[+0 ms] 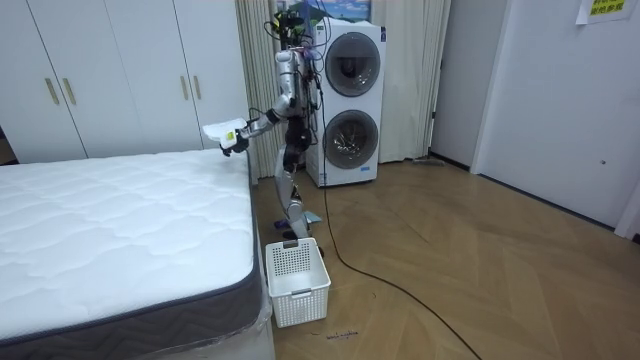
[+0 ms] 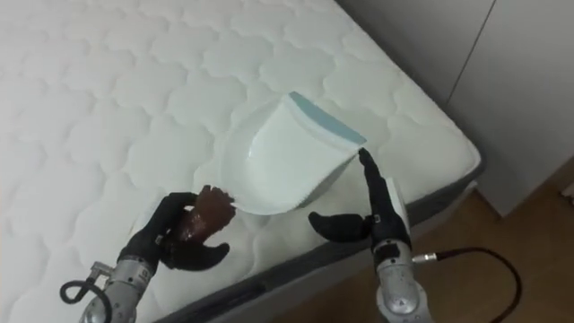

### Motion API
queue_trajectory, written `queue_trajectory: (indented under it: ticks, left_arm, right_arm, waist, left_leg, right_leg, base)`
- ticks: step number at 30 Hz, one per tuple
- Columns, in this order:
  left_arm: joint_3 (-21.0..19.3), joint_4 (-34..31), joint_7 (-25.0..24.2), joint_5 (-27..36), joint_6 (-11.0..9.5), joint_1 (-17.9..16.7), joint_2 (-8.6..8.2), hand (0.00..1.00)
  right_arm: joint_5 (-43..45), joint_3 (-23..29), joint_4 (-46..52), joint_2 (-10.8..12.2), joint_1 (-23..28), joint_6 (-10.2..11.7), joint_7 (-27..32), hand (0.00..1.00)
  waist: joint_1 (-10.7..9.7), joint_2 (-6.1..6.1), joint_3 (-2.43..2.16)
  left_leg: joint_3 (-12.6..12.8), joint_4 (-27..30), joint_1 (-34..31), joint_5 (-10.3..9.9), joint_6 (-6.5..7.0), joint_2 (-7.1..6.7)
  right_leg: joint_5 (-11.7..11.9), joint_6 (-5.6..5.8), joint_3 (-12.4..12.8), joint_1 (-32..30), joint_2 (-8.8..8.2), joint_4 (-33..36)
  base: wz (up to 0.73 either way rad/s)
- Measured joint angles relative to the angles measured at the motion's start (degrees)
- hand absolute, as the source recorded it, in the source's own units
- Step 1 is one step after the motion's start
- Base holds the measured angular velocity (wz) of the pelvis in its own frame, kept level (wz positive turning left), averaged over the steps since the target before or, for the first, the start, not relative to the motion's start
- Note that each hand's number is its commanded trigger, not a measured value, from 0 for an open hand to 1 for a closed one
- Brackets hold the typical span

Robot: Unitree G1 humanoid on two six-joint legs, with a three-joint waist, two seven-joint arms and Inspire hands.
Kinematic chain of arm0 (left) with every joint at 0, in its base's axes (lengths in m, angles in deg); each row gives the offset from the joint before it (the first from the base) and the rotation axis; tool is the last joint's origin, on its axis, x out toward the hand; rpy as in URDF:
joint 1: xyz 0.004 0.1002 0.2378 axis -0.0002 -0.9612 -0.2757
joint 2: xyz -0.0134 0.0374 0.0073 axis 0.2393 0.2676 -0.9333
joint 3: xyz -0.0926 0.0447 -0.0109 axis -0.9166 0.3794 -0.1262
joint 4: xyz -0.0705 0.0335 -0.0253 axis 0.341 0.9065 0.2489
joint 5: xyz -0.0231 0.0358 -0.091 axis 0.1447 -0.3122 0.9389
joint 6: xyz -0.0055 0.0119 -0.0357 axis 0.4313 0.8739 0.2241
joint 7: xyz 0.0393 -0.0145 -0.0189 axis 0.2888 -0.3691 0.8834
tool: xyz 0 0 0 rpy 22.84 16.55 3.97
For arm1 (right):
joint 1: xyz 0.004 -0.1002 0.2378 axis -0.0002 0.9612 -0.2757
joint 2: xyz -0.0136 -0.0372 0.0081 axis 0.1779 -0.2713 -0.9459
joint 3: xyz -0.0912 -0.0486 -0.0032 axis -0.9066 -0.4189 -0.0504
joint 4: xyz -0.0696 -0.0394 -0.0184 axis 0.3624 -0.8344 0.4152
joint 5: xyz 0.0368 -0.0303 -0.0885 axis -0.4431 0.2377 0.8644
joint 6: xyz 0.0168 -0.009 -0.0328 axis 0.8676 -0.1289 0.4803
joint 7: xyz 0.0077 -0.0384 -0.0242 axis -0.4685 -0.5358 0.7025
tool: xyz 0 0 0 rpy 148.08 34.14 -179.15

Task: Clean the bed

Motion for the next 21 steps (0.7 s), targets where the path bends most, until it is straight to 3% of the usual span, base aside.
queue_trajectory:
  ticks: [4,8,11,13,16,21]
  left_arm:
    - [-0.69,3.73,-0.02,7.59,-0.04,-0.16,-0.02,0.00]
    - [-3.84,7.86,0.16,10.18,0.04,-0.83,-0.48,0.00]
    - [-6.10,11.18,1.19,11.10,-0.05,-1.44,-0.58,0.00]
    - [-7.35,13.50,2.10,13.34,-0.05,-2.37,-0.45,0.00]
    - [-8.64,18.50,2.60,16.95,-0.26,-4.13,-0.32,0.00]
    - [-12.49,24.61,2.61,20.30,0.12,-7.99,-0.41,0.00]
  right_arm:
    - [-0.11,0.12,-2.01,0.03,0.38,-0.16,-0.69,0.00]
    - [0.89,0.25,-3.49,-0.10,2.01,-0.53,-1.24,0.00]
    - [1.47,0.90,-6.04,-0.61,2.25,-0.41,-1.11,0.00]
    - [1.00,1.90,-10.69,-1.09,2.19,-0.31,-0.92,0.00]
    - [-0.09,2.98,-17.38,-1.26,2.34,-0.44,-0.90,0.00]
    - [-0.66,5.81,-25.92,-1.02,3.98,-1.37,-0.89,0.00]
  waist:
    - [-0.45,-0.77,0.52]
    - [-0.64,-0.63,0.46]
    - [-0.60,-1.00,0.18]
    - [0.18,-1.72,-0.42]
    - [0.88,-1.82,-0.50]
    - [1.34,-2.56,-0.72]
  left_leg:
    - [-0.31,-1.01,0.36,0.21,0.36,-0.48]
    - [-1.36,-3.87,1.60,0.72,0.58,-0.40]
    - [-1.97,-7.31,2.47,2.38,0.81,-0.73]
    - [-1.86,-8.91,3.23,3.32,0.84,-0.90]
    - [-2.14,-10.13,4.66,3.82,0.77,-0.46]
    - [-2.46,-12.00,7.42,3.90,0.74,-0.46]
  right_leg:
    - [-0.01,0.31,-0.07,0.38,-0.38,-0.18]
    - [0.97,0.92,-0.26,2.50,0.54,-3.60]
    - [2.71,1.22,-1.08,3.82,0.86,-7.16]
    - [3.69,1.34,-1.07,4.27,1.28,-9.26]
    - [5.08,1.52,-2.24,7.65,1.93,-13.18]
    - [5.29,1.88,-2.29,10.28,2.41,-15.28]
  base:
    - [0.05]
    - [0.12]
    - [0.09]
    - [-0.02]
    - [0.01]
    - [0.03]
